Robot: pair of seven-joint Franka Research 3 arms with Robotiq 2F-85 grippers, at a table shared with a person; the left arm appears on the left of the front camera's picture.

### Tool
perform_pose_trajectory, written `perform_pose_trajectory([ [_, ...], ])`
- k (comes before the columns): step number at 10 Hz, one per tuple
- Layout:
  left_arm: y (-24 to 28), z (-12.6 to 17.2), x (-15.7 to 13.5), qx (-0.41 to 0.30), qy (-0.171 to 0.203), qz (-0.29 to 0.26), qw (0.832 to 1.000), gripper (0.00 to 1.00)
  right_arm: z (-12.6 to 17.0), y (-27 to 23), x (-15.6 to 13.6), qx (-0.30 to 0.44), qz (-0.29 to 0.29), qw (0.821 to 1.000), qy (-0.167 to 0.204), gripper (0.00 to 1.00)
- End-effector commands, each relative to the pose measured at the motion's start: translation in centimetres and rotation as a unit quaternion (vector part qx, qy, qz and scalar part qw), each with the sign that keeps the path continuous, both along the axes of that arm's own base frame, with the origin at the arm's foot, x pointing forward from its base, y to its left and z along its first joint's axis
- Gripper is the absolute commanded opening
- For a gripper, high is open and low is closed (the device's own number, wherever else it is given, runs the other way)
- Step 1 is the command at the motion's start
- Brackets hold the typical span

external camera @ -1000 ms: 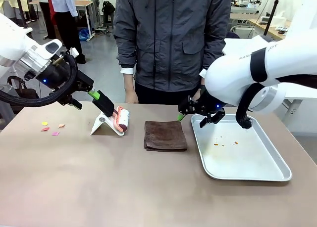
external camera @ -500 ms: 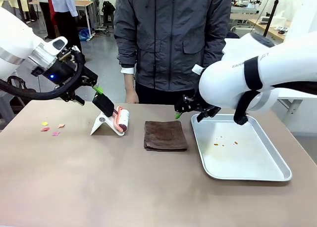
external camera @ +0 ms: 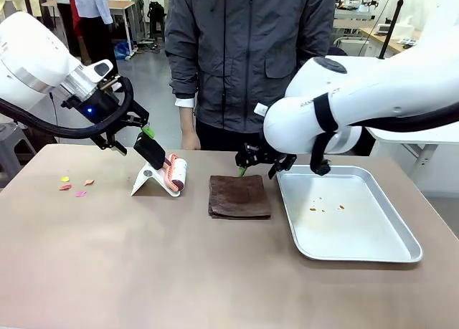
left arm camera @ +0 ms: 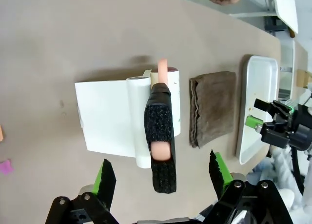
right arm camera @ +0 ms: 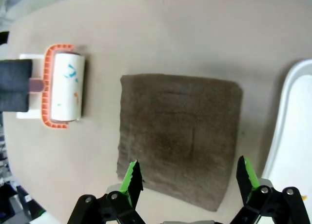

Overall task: Clean the surface of the table.
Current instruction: Hold the Lint Roller with your left hand and the towel with your right hand.

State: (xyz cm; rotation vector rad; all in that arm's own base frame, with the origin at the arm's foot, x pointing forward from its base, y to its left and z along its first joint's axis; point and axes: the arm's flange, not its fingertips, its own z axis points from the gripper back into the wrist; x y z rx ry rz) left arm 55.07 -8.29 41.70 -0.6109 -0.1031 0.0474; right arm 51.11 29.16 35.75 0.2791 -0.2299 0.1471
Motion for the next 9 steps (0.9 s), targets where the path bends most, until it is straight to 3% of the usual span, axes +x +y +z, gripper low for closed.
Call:
perform_pose_trajectory([
  [1,-0.6,0.5,0.6,0.006,0.011,-0.003,1.0,1.0,-0.3,2.6,2.6,-0.022,-0.06,0.996,0.068,1.0],
  [4,-1.2,0.0,1.0,0.012,0.017,-0.013,1.0,1.0,-2.4,3.3,4.4,-0.044,-0.103,0.988,0.109,1.0],
  [9,-1.8,0.0,0.6,0.015,0.017,-0.014,1.0,1.0,-4.6,3.3,4.8,-0.112,-0.127,0.978,0.118,1.0],
])
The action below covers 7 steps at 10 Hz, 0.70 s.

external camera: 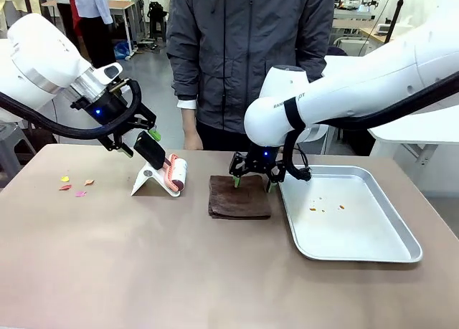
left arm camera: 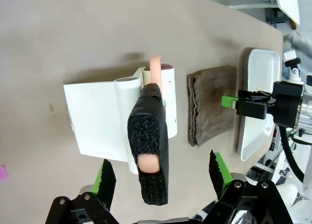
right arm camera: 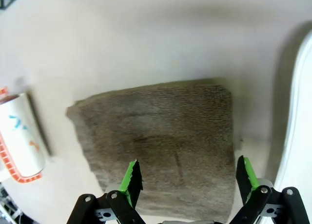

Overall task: Clean the surface of the table.
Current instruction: Hold the Lint Roller with your left hand and the towel with your right hand.

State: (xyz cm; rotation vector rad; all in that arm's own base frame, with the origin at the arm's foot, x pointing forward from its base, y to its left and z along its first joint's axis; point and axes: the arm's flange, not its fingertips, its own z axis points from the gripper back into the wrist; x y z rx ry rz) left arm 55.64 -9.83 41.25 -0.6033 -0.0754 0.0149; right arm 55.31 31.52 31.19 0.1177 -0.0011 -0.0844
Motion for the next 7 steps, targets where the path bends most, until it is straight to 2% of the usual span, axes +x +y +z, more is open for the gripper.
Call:
perform_pose_trajectory([
  [1,-0.27,0.44,-0.05,0.01,0.008,0.005,1.0,1.0,-0.4,0.86,0.45,-0.048,-0.005,0.999,-0.005,1.0],
  [6,-0.38,0.32,-0.19,0.009,0.004,0.005,1.0,1.0,-0.96,0.42,0.43,-0.054,0.003,0.999,-0.006,1.0],
  [7,-0.32,0.31,-0.11,0.008,-0.002,0.004,1.0,0.86,-0.89,0.55,0.39,-0.05,0.008,0.999,-0.007,1.0],
])
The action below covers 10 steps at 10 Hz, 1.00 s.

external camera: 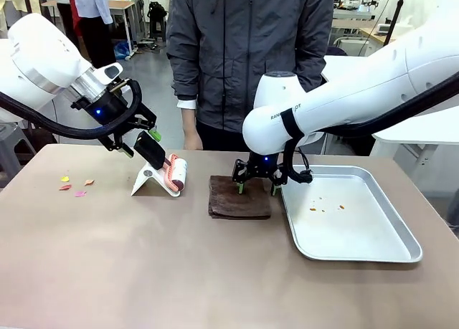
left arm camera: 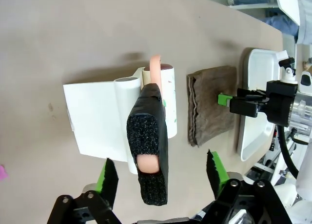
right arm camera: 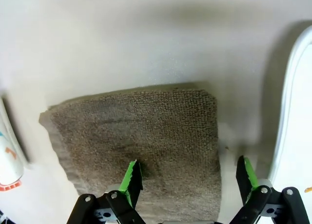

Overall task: Clean the surface of the table.
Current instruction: Hold the Lint Roller with your left hand and the towel with your right hand.

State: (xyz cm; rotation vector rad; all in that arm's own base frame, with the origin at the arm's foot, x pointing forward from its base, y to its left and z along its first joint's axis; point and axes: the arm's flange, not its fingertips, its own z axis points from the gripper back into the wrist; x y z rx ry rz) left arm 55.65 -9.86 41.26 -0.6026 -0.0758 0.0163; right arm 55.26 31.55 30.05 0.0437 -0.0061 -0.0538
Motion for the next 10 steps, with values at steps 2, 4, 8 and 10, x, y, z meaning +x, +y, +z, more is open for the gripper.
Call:
perform_pose_trajectory([
  [2,-0.32,0.23,-0.16,0.011,0.003,0.0,1.0,0.26,0.36,0.56,0.45,-0.003,0.0,1.0,0.002,0.4],
  [4,-0.34,0.26,-0.1,0.007,-0.002,0.003,1.0,0.0,0.41,0.66,0.51,0.002,0.006,1.0,-0.001,0.34],
  [8,-0.37,0.47,-0.21,-0.002,-0.014,0.007,1.0,0.0,0.26,0.61,0.61,0.001,0.004,1.0,-0.001,0.0],
  [10,-0.38,0.59,-0.37,-0.004,-0.017,0.009,1.0,0.0,0.23,0.8,0.57,-0.003,0.01,1.0,-0.002,0.0],
])
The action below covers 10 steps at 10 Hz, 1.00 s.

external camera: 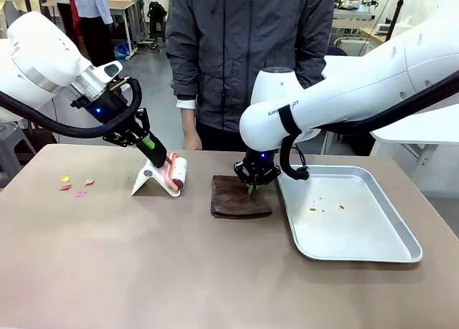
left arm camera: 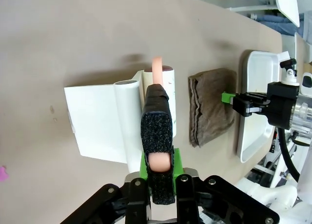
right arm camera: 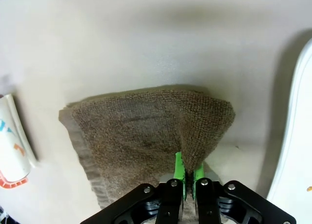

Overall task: Clean the surface of the table.
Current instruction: Hold the Lint Roller with your left hand and the towel with your right hand.

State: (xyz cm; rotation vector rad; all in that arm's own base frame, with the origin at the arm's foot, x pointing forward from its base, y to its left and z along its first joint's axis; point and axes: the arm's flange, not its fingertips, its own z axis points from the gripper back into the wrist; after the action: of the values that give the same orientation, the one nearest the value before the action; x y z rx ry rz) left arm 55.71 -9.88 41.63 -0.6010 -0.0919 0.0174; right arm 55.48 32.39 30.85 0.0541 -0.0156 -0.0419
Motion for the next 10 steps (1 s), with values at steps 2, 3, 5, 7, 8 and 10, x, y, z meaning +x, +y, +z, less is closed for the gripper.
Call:
perform_pose_trajectory([
  [2,-0.3,0.4,-0.6,-0.008,-0.012,0.004,1.0,0.0,-0.6,-0.1,0.3,-0.004,0.005,1.0,0.003,0.0],
  [3,-0.3,0.7,-0.8,-0.013,-0.013,-0.003,1.0,0.0,-0.5,-0.1,0.2,-0.003,0.005,1.0,0.001,0.0],
  [5,-0.2,1.5,-1.6,-0.034,-0.021,-0.016,0.999,0.0,0.7,-1.0,-0.2,0.028,0.011,0.999,-0.012,0.0],
  [7,0.4,2.5,-2.7,-0.071,-0.028,-0.038,0.996,0.0,3.2,-3.7,-1.7,0.103,0.012,0.994,-0.035,0.0],
  [8,1.0,3.1,-3.5,-0.099,-0.035,-0.051,0.993,0.0,4.6,-5.4,-3.1,0.173,0.03,0.983,-0.046,0.0],
  [10,3.7,4.2,-5.4,-0.186,-0.05,-0.062,0.979,0.0,6.4,-9.3,-6.7,0.315,0.047,0.947,-0.045,0.0],
])
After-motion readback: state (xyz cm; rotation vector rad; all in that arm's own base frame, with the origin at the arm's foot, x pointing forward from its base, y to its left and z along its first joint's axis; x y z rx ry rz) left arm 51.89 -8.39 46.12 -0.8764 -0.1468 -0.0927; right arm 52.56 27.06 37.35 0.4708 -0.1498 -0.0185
